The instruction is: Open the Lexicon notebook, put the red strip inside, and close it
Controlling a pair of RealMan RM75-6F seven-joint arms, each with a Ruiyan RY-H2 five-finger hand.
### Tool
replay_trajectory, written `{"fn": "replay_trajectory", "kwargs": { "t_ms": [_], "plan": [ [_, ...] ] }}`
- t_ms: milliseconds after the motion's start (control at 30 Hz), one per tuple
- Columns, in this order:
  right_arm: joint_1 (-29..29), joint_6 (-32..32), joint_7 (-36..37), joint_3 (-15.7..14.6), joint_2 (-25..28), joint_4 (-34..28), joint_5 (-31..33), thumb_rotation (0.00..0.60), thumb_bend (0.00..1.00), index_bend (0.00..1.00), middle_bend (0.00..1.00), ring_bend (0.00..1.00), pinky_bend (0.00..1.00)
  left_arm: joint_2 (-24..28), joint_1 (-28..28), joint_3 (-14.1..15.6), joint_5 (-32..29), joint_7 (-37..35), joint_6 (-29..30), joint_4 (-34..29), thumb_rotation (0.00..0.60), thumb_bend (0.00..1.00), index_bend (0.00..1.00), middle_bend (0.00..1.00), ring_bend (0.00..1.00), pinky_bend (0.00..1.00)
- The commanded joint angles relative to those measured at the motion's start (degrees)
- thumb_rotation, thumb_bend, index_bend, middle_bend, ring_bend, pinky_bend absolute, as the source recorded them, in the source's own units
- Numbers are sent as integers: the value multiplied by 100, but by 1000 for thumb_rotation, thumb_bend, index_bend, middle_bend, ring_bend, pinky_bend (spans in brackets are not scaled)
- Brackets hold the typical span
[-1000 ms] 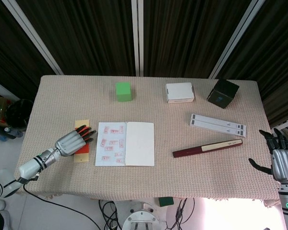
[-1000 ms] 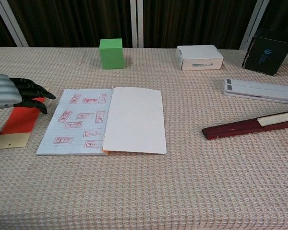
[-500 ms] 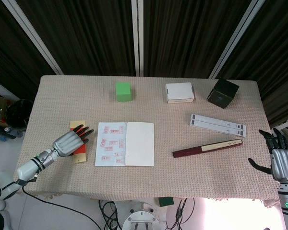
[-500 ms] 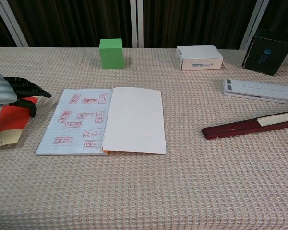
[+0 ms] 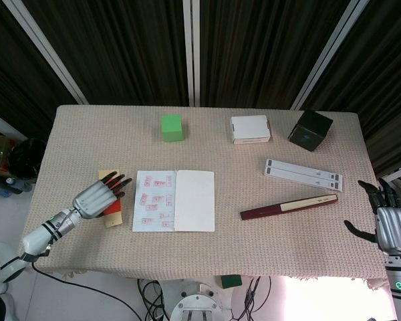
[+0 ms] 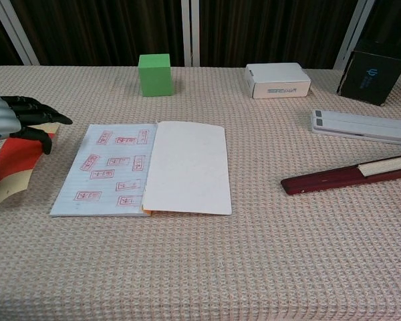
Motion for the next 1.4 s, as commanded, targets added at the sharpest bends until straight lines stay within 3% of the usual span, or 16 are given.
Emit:
{"fn": "replay_trajectory", "kwargs": {
  "t_ms": [33, 267, 633, 833, 1400],
  "plan": [
    [7, -16, 11, 2, -3, 9, 9, 600, 130, 153, 160, 0, 111, 155, -62, -147, -59, 238, 7, -401, 600, 59, 390, 37, 28, 101],
    [10, -34, 93, 1, -1, 72, 21, 600, 130, 153, 160, 0, 111, 202, -393, -563, -315, 637, -392, -1335, 600, 59, 389, 37, 28, 101],
    [-34, -57, 360, -9, 12, 289, 91, 600, 130, 153, 160, 0, 111, -265, -856, -1083, -929, 1871, -1272, -2051, 600, 60, 373, 37, 28, 102],
    [-53, -68, 470, -15, 6, 382, 113, 600, 130, 153, 160, 0, 111, -418, -961, -1162, -1382, 2367, -1674, -2349, 600, 59, 319, 37, 28, 102],
    [-44, -107, 536, -15, -42, 479, 116, 600, 130, 153, 159, 0, 111, -808, -1125, -1278, -1736, 2883, -1716, -2170, 600, 60, 275, 35, 29, 101]
  ]
}}
